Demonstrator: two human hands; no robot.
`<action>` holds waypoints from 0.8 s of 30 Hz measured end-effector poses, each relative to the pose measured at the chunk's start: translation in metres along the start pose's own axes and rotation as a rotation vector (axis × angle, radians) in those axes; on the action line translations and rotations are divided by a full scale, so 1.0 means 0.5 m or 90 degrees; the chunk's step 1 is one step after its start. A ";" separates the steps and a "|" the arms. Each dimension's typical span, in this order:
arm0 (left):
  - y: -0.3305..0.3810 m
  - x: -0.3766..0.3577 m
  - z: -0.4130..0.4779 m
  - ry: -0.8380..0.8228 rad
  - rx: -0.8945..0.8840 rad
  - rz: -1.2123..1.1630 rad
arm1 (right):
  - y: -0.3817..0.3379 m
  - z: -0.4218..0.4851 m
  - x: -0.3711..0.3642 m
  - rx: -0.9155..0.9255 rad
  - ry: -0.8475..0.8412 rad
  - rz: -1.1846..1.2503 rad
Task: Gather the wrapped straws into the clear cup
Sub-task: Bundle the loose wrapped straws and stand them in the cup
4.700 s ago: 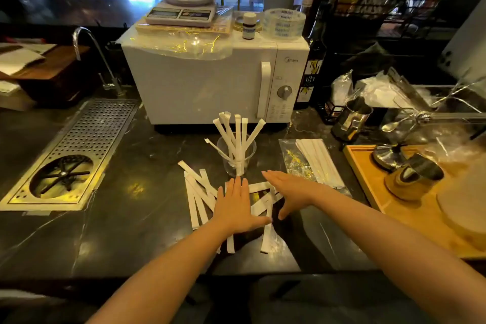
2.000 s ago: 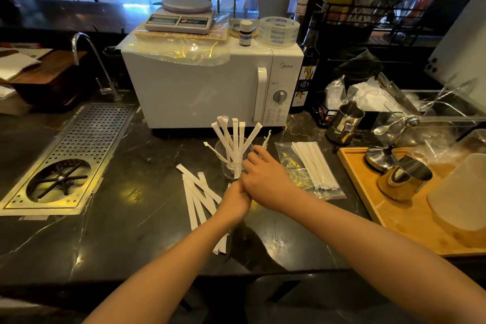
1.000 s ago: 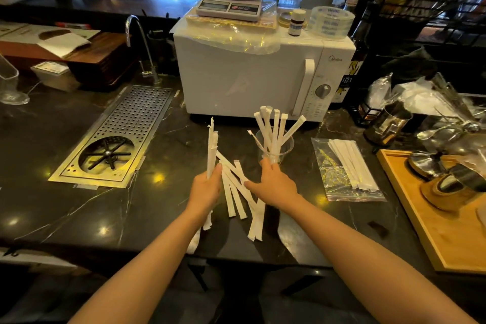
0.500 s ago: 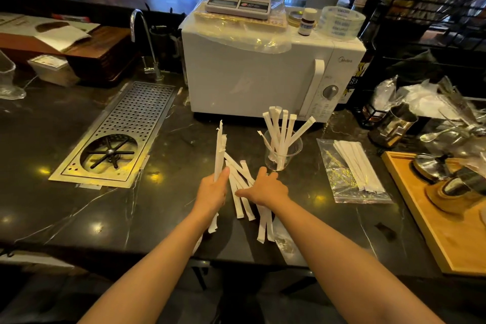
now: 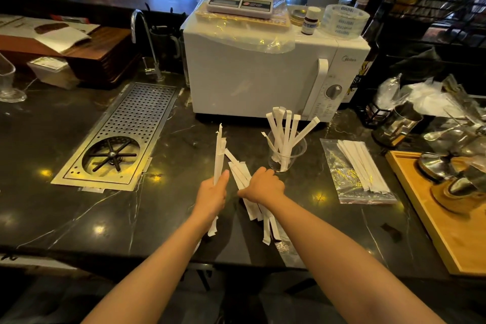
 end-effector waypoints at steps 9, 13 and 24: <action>-0.004 0.001 0.008 -0.002 -0.004 0.008 | 0.004 0.014 -0.001 -0.009 -0.001 -0.013; -0.003 0.004 0.006 0.005 -0.003 0.015 | 0.000 0.019 0.001 0.011 -0.001 -0.028; -0.002 0.009 0.010 0.017 -0.005 0.012 | -0.016 0.025 -0.005 0.062 -0.005 -0.072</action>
Point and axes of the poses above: each hand's wrist, its own z-axis towards the middle knuckle, its own x-axis out of the back of the hand, y = z × x, the point moved 10 cm from there along z, towards the middle knuckle, and after that the axes turned 11 degrees about x, right-handed, at the moved point
